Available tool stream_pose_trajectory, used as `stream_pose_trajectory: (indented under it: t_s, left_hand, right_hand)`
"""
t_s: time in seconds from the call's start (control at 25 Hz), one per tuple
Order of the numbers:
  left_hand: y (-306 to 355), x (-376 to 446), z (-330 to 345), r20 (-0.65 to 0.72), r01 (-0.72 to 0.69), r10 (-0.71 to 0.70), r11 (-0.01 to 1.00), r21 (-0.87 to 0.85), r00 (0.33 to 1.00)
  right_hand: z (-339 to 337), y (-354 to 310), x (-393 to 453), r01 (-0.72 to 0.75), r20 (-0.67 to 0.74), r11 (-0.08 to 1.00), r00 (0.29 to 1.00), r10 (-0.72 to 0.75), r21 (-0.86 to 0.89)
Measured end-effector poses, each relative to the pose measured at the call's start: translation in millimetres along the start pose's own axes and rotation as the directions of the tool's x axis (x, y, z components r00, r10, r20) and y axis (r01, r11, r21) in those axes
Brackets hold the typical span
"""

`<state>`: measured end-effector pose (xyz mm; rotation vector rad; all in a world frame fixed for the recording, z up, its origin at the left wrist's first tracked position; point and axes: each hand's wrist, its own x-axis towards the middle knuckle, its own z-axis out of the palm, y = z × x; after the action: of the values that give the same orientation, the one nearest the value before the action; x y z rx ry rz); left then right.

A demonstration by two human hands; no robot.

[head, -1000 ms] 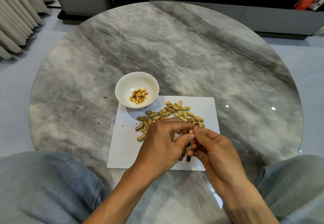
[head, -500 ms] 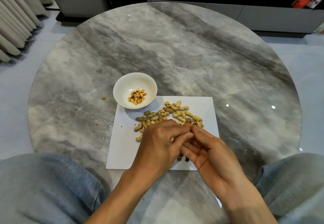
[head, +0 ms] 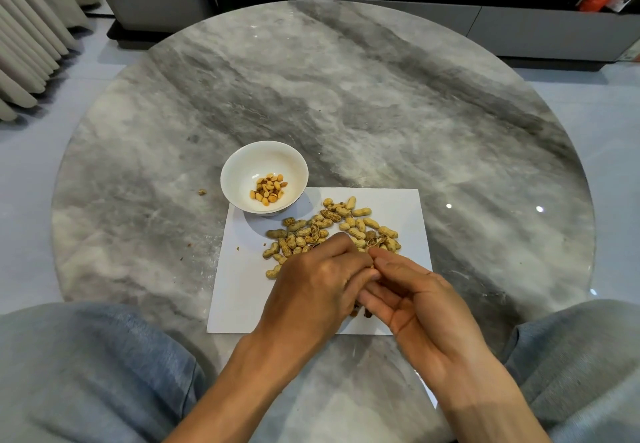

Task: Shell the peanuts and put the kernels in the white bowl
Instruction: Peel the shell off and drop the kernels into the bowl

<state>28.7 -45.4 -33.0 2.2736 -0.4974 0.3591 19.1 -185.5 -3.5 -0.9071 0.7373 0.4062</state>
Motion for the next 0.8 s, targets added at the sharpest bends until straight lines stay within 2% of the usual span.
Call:
stream_pose_trajectory:
  t_s: [0.12, 0.32, 0.56, 0.72, 0.8]
  left_hand:
    - [1, 3, -1, 0.060, 0.074, -0.066, 0.988, -0.134, 0.996]
    - [4, 8, -9, 0.123, 0.336, -0.313, 0.892, -0.303, 0.942]
    - [14, 10, -13, 0.146, 0.442, -0.419, 0.817, -0.371, 0.896]
    - [12, 13, -14, 0.187, 0.572, -0.556, 0.679, -0.460, 0.810]
    - [11, 15, -15, 0.211, 0.605, -0.595, 0.605, -0.517, 0.775]
  right_hand:
    - [-1, 0, 1, 0.058, -0.053, 0.998, 0.997, -0.056, 0.028]
    - [1, 2, 1, 0.158, -0.051, 0.987, 0.986, -0.157, 0.010]
    - [1, 6, 1, 0.291, -0.080, 0.951, 0.951, -0.299, -0.102]
    - [-1, 5, 3, 0.358, -0.159, 0.871, 0.890, -0.428, -0.337]
    - [-1, 3, 3, 0.414, -0.128, 0.824, 0.861, -0.492, -0.386]
